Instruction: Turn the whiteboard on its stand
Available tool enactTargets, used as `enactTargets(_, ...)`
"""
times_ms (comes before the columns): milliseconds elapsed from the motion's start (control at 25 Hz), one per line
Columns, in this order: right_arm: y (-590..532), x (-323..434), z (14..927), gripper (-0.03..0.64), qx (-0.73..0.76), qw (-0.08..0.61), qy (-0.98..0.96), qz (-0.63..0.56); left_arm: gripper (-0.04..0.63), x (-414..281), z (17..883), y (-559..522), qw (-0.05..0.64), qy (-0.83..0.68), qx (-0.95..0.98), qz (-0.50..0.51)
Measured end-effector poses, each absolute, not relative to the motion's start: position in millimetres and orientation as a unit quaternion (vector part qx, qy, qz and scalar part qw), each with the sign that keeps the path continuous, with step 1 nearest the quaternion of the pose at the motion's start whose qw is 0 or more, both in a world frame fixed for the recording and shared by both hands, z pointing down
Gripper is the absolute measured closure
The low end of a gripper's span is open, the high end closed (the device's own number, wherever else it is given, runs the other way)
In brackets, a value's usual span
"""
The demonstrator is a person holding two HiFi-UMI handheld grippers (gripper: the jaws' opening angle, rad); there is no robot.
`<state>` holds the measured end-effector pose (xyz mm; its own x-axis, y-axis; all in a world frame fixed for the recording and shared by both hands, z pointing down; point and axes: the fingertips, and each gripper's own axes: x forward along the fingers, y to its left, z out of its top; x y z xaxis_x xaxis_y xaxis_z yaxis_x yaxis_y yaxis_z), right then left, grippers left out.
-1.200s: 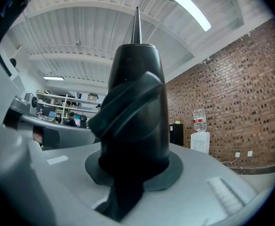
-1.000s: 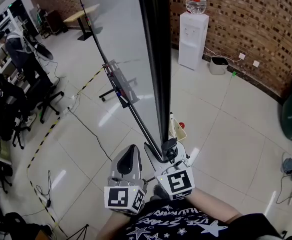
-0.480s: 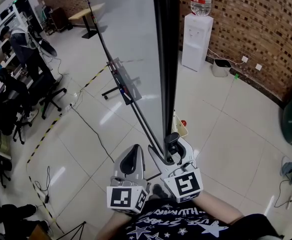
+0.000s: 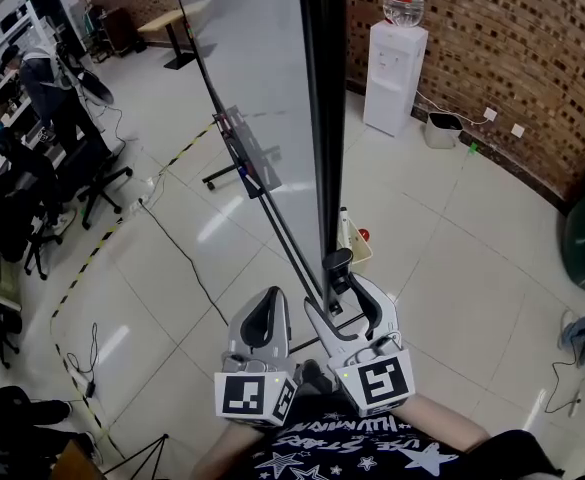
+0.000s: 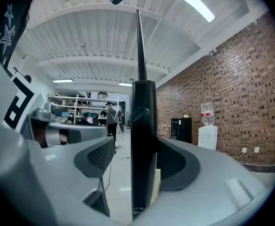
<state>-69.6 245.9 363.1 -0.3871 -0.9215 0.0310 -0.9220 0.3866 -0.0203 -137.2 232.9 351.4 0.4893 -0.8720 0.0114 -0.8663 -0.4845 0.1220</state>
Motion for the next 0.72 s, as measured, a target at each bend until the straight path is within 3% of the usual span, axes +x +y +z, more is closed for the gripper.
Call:
enactTargets(280,266,-66,361,0.366,0.546,0.002,-0.837,0.023,0.589,-127,356,247,0.055,-0.504,0.862,-0.022)
enactTargets(720,266,-64,353,0.564,0.553,-0.013,-0.833,0.012,0.589,-119,357,254,0.048,-0.5,0.865,-0.019)
